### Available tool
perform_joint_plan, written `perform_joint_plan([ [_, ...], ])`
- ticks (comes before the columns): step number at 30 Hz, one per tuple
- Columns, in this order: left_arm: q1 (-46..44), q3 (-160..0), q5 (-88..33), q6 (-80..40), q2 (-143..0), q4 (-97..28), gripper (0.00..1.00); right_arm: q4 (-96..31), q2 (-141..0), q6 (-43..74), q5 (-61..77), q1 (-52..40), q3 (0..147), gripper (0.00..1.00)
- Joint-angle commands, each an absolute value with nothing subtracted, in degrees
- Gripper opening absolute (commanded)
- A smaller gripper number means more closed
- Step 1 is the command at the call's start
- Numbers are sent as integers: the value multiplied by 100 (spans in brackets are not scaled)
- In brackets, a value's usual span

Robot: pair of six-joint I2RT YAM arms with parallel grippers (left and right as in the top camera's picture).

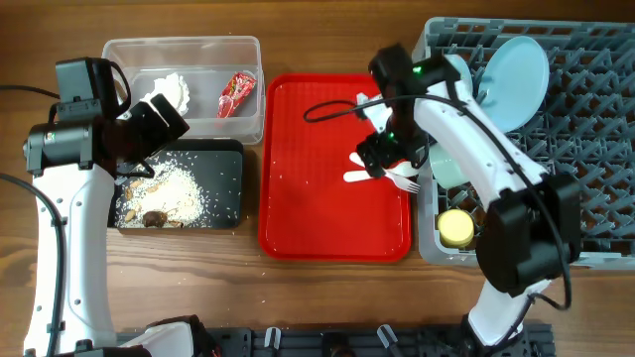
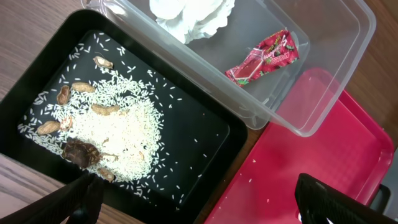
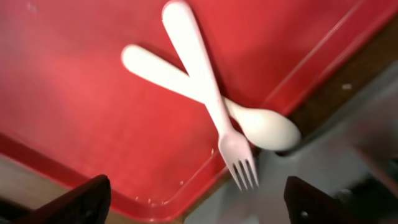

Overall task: Sort waste into correct bins and load items into the dishwasher rack
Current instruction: 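Move the right gripper to the white fork and grasp it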

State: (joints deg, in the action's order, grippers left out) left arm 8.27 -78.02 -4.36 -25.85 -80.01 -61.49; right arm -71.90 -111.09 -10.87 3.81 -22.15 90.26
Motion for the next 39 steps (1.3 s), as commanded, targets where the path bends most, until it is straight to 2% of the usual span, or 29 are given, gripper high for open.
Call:
perform_joint_plan([
  [1, 854, -7867, -425, -2576, -7964, -6136, 100, -6818, -11242, -1339, 454, -2217, 8562, 91],
  [5, 854, -7867, -425, -2576, -7964, -6136, 100, -6364, -11242, -1431, 451, -2217, 8211, 89],
  [9, 854, -7867, -425, -2576, -7964, -6136, 100, -5776, -11242, -1503, 526, -2217, 7946, 80],
  [14, 854, -7867, -425, -2576, -7964, -6136, 100, -5358, -11242, -1500, 602, -2217, 7760, 78],
  [24, 854, -7867, -425, -2576, -7964, -6136, 100, -5131, -11275, -1503, 602, -2217, 7535, 76],
  [30, 854, -7867, -425, -2576, -7964, -6136, 100, -5087, -11382, -1479, 720, -2217, 7529, 67],
  [39, 854, -7867, -425, -2576, -7964, -6136, 100, -4971, -11559, -1479, 753, -2224, 7529, 65],
])
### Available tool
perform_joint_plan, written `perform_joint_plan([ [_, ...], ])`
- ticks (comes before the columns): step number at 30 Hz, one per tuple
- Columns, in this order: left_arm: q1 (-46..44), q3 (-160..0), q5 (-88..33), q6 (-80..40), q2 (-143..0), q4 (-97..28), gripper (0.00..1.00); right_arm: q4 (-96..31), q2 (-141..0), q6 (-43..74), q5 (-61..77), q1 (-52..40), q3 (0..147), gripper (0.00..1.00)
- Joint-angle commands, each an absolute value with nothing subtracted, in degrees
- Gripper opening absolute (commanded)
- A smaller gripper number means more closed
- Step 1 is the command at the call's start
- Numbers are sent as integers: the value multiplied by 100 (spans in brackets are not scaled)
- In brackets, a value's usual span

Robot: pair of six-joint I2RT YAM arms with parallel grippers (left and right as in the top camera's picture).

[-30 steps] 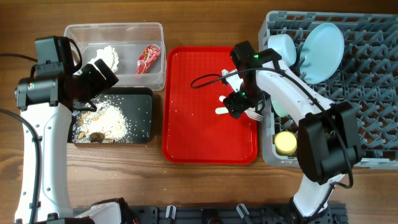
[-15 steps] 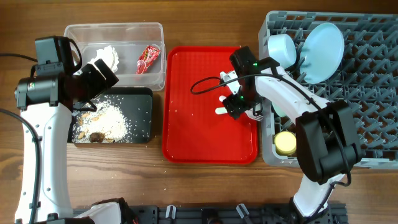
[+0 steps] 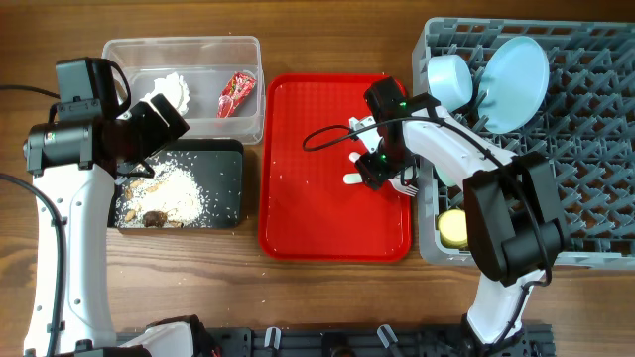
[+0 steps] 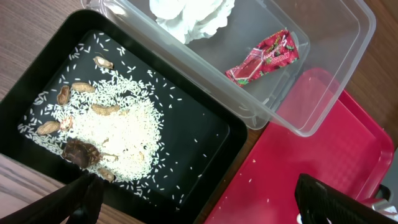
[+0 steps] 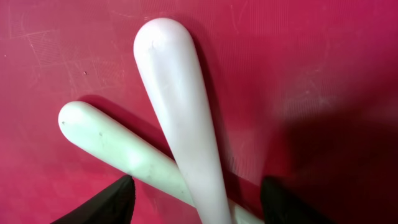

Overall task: Sort waste into correct bins and load items into the dishwasher rack
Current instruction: 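Move the right gripper to the white fork and grasp it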

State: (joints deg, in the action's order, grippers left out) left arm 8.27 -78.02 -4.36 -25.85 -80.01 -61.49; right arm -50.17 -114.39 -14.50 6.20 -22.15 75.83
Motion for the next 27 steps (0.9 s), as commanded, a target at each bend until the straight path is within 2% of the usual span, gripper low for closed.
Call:
perform_joint_plan([
  [1, 854, -7867, -425, -2576, -7964, -6136, 100, -4952, -11563, -1479, 751, -2224, 7529, 65],
  [9, 854, -7867, -425, -2576, -7964, -6136, 100, -4746, -11585, -1216, 749, -2222, 7529, 49],
  [13, 854, -7867, -425, -2576, -7964, -6136, 100, -4569, -11585, -972, 751, -2224, 7529, 31],
  [17, 854, -7867, -425, -2576, -7964, -6136, 100, -4431, -11585, -690, 751, -2224, 7529, 20],
  [21, 854, -7867, -425, -2576, -7964, -6136, 100, -4348, -11585, -379, 751, -2224, 7531, 5],
  [27, 854, -7867, -425, -2576, -7964, -6136, 100, -4488, -11579, 217, 1013, -2224, 7618, 4],
])
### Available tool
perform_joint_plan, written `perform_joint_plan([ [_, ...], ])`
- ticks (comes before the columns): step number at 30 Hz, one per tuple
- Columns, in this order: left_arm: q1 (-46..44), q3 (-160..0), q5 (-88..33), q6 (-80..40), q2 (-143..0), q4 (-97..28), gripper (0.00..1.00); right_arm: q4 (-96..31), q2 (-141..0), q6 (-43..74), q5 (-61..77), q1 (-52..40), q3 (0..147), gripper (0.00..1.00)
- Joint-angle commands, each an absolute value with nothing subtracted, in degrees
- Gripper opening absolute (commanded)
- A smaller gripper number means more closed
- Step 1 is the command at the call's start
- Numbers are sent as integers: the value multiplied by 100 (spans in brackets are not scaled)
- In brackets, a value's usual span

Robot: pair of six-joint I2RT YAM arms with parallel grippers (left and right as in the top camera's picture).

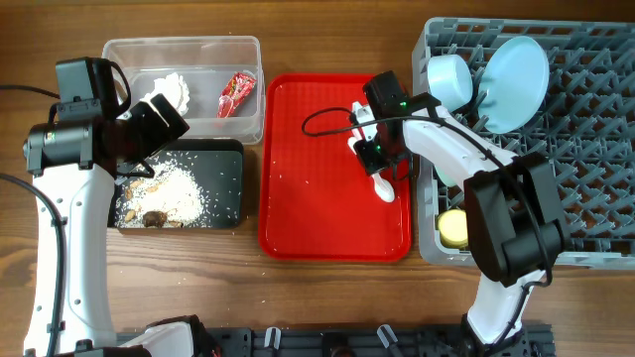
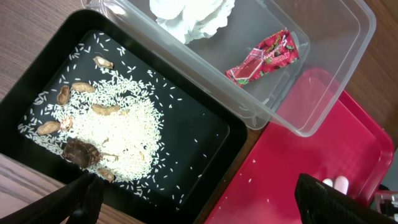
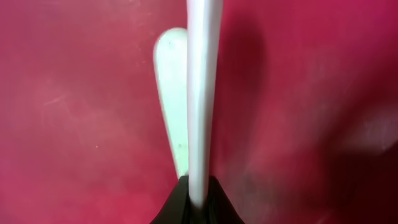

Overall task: Sort waste into correct bins and load items into the dishwasher rack
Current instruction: 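Move the right gripper to the white fork and grasp it, then carry the white fork into the rack and release it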

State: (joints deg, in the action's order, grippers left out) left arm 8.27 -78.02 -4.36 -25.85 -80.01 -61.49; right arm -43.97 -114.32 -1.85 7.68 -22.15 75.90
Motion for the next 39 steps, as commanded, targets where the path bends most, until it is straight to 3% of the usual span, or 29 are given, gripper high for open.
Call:
perform_joint_plan([
  [1, 854, -7867, -425, -2576, -7964, -6136, 100, -4519, -11570, 239, 1140, -2224, 7655, 4],
  [15, 854, -7867, -425, -2576, -7964, -6136, 100, -6165, -10877, 478, 1461, -2180, 9338, 4],
  [21, 854, -7867, -425, -2576, -7964, -6136, 100, -6884, -10130, 1212, 854, -1675, 9870, 4],
  [31, 854, -7867, -425, -2576, -7964, -6136, 100, -7985, -8886, 4386, -676, 298, 9856, 4],
  [39, 854, -7867, -425, -2576, -7964, -6136, 100, -8003, -8901, 7030, -1691, 698, 9255, 4],
])
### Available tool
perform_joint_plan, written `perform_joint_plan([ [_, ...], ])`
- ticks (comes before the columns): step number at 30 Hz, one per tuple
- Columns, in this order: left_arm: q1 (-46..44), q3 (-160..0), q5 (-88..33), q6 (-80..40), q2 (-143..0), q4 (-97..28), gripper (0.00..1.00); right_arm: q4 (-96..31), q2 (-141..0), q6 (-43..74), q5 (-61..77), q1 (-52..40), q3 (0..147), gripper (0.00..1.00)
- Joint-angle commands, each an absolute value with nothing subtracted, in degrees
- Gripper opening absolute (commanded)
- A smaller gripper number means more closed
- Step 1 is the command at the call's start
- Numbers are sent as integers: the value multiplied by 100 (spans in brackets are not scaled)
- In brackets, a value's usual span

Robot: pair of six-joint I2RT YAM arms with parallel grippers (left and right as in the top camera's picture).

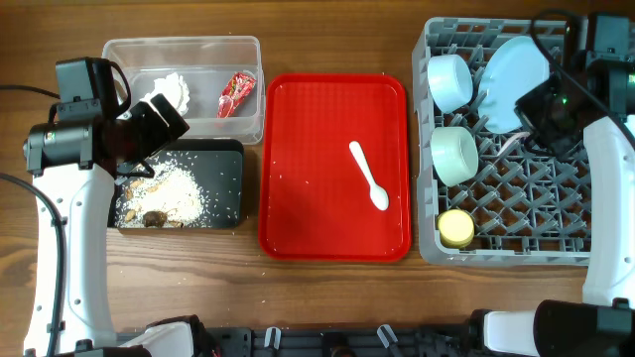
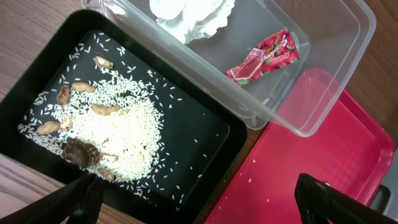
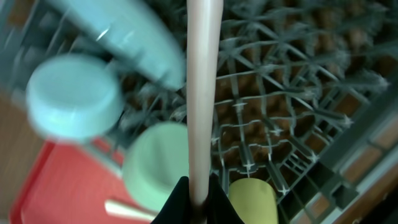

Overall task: Sort waste into correct bins and load items into the dishwasher rack
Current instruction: 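Carry the white fork into the rack and release it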

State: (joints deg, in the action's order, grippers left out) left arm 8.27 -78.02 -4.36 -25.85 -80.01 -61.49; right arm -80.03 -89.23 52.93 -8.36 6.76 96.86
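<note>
My right gripper (image 3: 198,200) is shut on the handle of a white plastic fork (image 3: 203,93) and holds it over the grey dishwasher rack (image 1: 595,213). In the overhead view the right gripper (image 1: 544,107) hangs beside the pale blue plate (image 1: 516,69). A white spoon (image 1: 369,175) lies alone on the red tray (image 1: 298,198). My left gripper (image 2: 202,198) is open over the edge between the black tray (image 2: 186,124) and the red tray, holding nothing.
The rack holds a pale blue cup (image 1: 449,81), a green cup (image 1: 454,156) and a yellow cup (image 1: 455,228). The black tray carries rice and peanuts (image 2: 106,134). A clear bin (image 2: 323,37) holds a white tissue (image 2: 193,14) and a red wrapper (image 2: 264,57).
My right gripper, shut on the fork above the red tray, is now over the dishwasher rack with the fork. The spoon stays on the tray. The left arm has not moved.
The fork and spoon lay crossed at the tray's right edge with my right gripper open above them. Then it was low around the fork's handle. Then it was shut on the fork, and now holds it over the rack.
</note>
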Motion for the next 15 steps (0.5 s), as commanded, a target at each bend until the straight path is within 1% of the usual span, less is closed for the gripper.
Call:
perform_joint_plan([
  [1, 854, -7867, -425, -2576, -7964, -6136, 100, -7961, -8903, 7336, -1761, 698, 9091, 4],
  [3, 854, -7867, -425, -2576, -7964, -6136, 100, -7767, -8903, 7675, -1793, 701, 8735, 4],
  [8, 854, -7867, -425, -2576, -7964, -6136, 100, -7271, -8903, 7686, -1887, 701, 8084, 5],
  [10, 854, -7867, -425, -2576, -7964, -6136, 100, -7201, -8903, 7686, -2005, 727, 7977, 8],
  [13, 854, -7867, -425, -2576, -7964, -6136, 100, -7166, -8903, 7647, -2123, 770, 7975, 16],
  [15, 854, -7867, -425, -2576, -7964, -6136, 100, -7161, -8903, 7627, -2121, 816, 7975, 27],
])
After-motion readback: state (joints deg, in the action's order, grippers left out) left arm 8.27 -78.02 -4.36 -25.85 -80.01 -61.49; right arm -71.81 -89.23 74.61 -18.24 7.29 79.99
